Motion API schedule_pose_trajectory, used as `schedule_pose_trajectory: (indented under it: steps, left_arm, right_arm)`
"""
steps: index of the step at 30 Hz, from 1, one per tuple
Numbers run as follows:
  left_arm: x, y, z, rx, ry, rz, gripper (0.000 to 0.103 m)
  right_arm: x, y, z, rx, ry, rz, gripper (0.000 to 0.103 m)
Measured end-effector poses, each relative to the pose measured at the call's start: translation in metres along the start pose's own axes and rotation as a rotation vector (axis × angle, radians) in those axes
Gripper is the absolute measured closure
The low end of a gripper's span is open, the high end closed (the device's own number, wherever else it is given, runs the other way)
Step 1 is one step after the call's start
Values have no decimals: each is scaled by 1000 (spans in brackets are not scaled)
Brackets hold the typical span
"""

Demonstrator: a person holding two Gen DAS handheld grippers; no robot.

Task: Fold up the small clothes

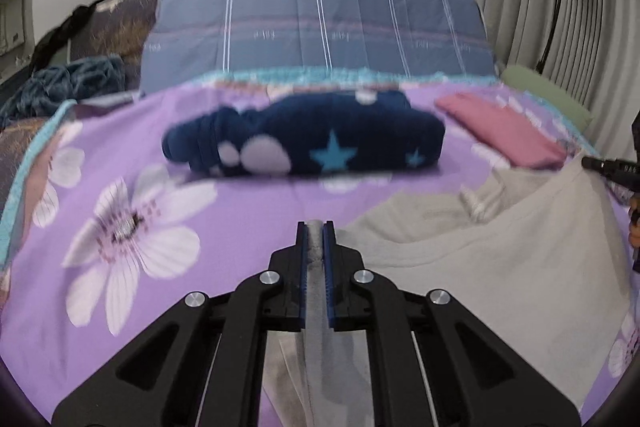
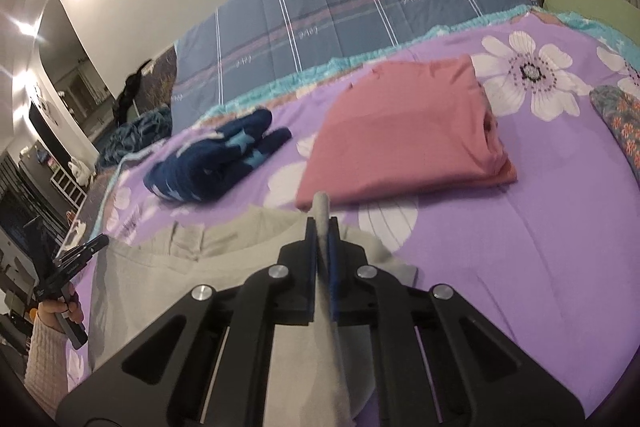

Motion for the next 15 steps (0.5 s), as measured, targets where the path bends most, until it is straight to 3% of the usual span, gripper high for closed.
schedule_pose_trajectory:
  steps: [6,9,11,12,15]
  left_arm:
    - [29,-13,-14,42,52,14,96]
    - [24,-55,-20,78,75,-115,95]
    - [13,-66,-22,93,86,-149,94]
    - [7,-61,-23,78,99,-137,92]
    - [-12,-26,-27,33,140,-85,68]
  right_arm:
    - [26,-14,15,-29,-46,17,98]
    - [28,-44,27,-73,-69,-62,93]
    - [20,-52,36,-93,-110,-99,93]
    - [13,-49,38,-72,-121,-101,93]
    - [-9,-26,39,-81,-101,-90,88]
Point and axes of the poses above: each gripper's, at about its wrist camera, not at the fingertips, and y roughly against the way its jaws point, z to its right, x to its top, the point moved 5 cm from there along -y, roughly the way its jaws point, and after that the axes turned 14 degrees about -z, right-handed, at the moved point
